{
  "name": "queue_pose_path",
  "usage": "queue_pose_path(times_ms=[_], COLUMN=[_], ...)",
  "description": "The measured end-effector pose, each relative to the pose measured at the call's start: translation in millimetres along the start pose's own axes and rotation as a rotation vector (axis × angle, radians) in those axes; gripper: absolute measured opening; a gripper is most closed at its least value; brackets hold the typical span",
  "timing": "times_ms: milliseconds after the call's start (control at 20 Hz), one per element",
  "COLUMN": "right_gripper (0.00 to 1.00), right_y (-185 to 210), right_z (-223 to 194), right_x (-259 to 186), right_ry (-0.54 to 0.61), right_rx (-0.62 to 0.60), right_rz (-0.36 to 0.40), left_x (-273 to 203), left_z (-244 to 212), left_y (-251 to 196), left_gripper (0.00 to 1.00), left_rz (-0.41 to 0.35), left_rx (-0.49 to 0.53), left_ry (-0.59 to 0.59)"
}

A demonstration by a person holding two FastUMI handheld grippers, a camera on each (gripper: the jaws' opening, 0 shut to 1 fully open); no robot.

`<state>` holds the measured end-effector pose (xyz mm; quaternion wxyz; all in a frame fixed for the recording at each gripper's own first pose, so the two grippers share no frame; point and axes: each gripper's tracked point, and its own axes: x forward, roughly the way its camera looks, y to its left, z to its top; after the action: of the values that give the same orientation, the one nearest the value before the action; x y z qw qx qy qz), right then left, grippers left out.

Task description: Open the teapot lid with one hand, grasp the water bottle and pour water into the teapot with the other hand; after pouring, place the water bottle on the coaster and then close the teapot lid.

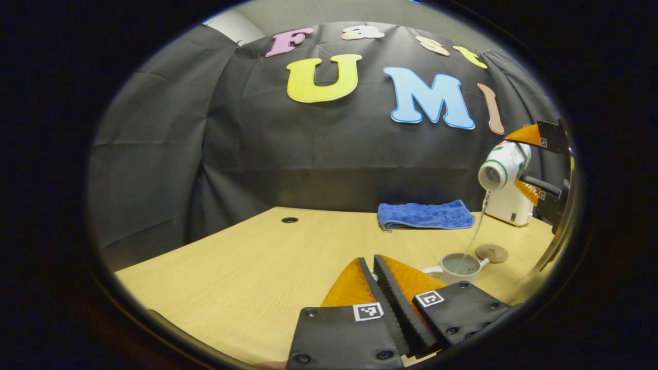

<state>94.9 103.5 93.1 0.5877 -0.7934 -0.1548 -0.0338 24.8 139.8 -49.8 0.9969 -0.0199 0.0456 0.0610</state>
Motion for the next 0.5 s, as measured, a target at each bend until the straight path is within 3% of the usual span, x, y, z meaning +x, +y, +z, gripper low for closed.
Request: queue_pose_path(times_ms=[500], right_gripper=[0.76], right_y=[-26], right_z=[-2], right_x=[0], right_ry=[-0.011], right_rx=[-0.034], right_rz=[-0.057], left_x=[1], left_z=[-1], left_y=[-1], left_gripper=[0.1], left_rz=[-0.003], left_rx=[0.004], left_ry=[0.002])
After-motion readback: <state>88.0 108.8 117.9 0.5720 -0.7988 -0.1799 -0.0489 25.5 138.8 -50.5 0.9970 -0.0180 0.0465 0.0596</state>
